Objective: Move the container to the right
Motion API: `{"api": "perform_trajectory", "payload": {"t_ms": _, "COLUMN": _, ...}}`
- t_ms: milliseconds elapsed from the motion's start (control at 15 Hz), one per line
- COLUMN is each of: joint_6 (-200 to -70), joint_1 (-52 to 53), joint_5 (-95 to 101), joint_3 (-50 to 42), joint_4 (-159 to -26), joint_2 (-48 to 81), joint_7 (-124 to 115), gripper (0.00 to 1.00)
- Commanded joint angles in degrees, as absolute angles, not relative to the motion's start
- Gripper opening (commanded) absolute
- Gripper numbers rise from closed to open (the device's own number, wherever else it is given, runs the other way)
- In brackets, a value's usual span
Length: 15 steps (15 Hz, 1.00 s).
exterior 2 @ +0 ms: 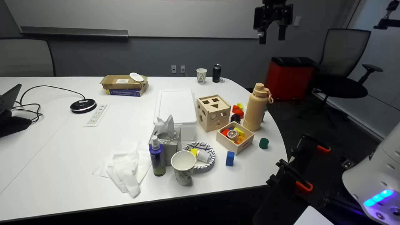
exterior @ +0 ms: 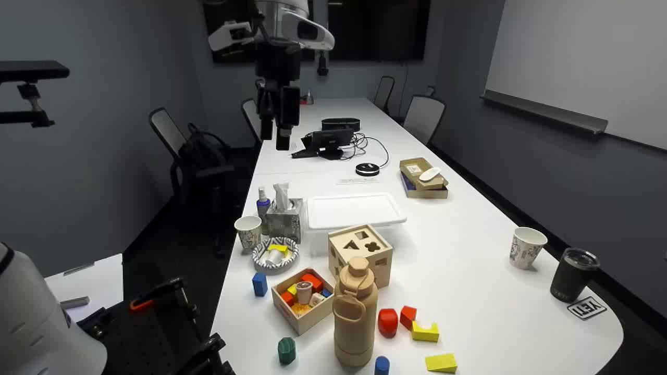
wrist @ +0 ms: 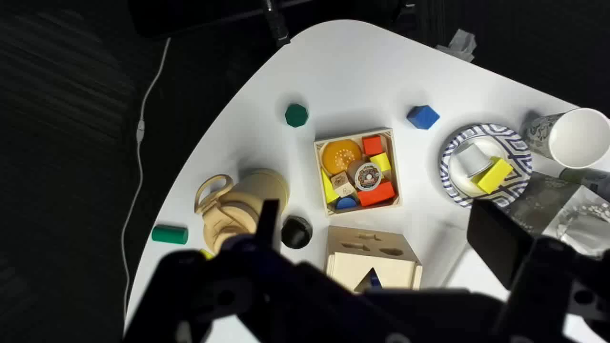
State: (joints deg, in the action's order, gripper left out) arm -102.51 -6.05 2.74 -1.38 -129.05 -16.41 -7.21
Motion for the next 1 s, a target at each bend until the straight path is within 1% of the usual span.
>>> {"api": "perform_trajectory", "payload": {"t_ms": 0, "joint_6": -102.4, "joint_1": -5.5, "joint_5": 2.9, "joint_3": -1.9, "joint_4": -129.0, "joint_2": -16.4, "joint_7": -7.3, "gripper": 1.0}}
{"api": "perform_trajectory", "payload": {"t_ms": 267, "joint_6": -102.4, "joint_1": -5.4, "joint_5": 3.5, "joint_3": -1.6, "joint_4": -128.1, "joint_2": -15.4, "joint_7": -7.3, "gripper": 1.0}}
{"api": "perform_trajectory", "payload": {"t_ms": 533, "joint_6": -101.2, "joint_1": -2.7, "joint_5": 9.2, "joint_3": 1.3, "joint_4": -122.4, "joint_2": -7.0, "joint_7": -4.9, "gripper": 1.0}}
{"api": "perform_trajectory", "payload": {"t_ms": 933, "joint_6": -105.5, "joint_1": 2.6, "joint_5": 18.0, "joint_3": 4.4, "joint_4": -113.4, "joint_2": 8.5, "joint_7": 0.6, "gripper": 1.0}}
